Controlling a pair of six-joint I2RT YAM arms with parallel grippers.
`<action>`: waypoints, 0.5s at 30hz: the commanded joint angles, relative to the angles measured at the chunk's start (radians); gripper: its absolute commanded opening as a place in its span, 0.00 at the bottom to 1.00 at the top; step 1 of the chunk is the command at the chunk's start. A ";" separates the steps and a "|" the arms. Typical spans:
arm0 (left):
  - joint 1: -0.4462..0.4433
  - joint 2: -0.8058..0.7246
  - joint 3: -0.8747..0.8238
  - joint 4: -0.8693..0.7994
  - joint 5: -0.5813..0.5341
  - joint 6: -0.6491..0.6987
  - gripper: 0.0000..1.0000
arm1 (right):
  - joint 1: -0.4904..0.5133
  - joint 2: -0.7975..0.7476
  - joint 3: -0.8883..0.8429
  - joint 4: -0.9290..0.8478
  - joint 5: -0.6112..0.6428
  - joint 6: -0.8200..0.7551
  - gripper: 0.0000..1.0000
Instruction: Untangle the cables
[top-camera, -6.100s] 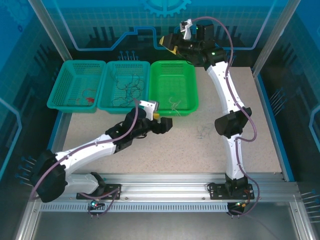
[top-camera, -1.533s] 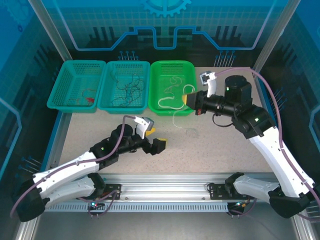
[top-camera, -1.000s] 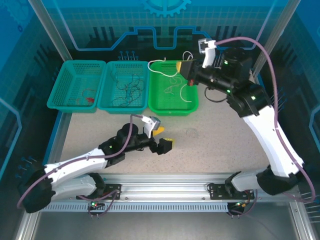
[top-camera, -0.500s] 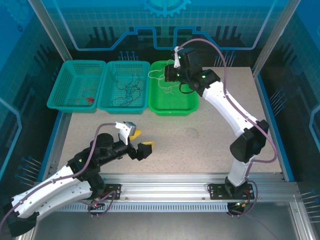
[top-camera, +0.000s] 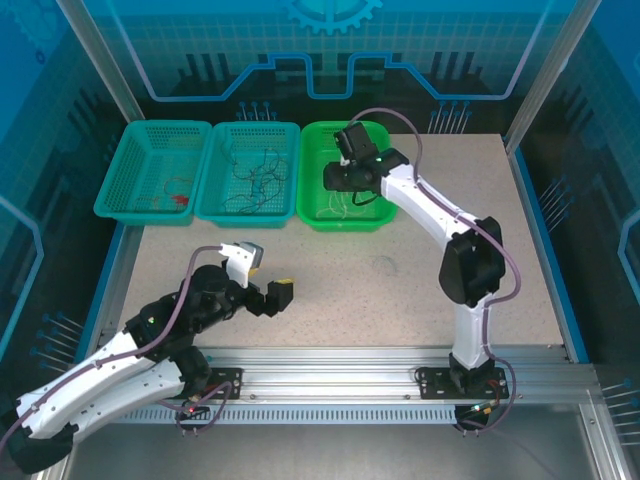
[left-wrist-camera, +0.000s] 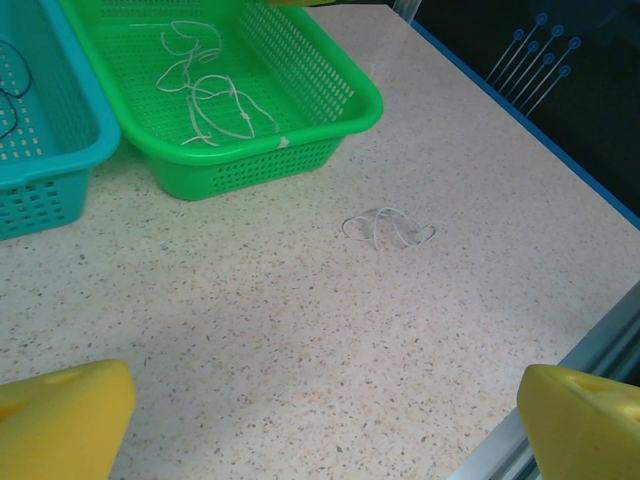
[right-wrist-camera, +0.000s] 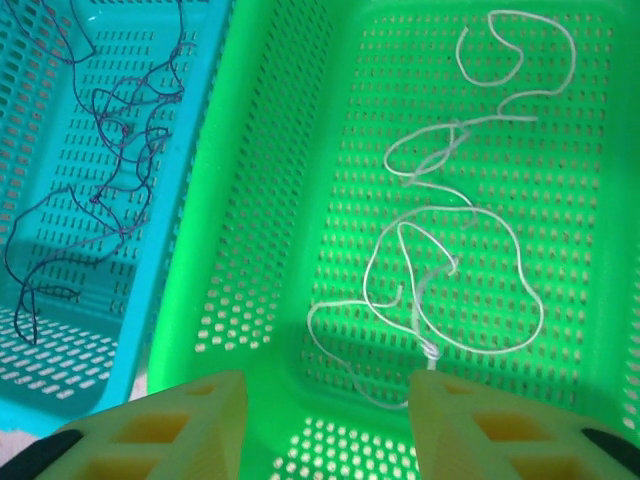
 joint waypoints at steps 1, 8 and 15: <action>-0.006 0.016 0.040 -0.016 -0.030 0.001 0.99 | 0.000 -0.177 -0.097 0.018 0.022 -0.017 0.47; -0.006 0.069 0.023 0.040 -0.018 0.004 0.99 | -0.006 -0.603 -0.630 0.193 0.141 0.107 0.47; -0.004 0.126 0.027 0.067 -0.007 0.025 0.99 | -0.041 -0.795 -1.062 0.301 0.149 0.226 0.48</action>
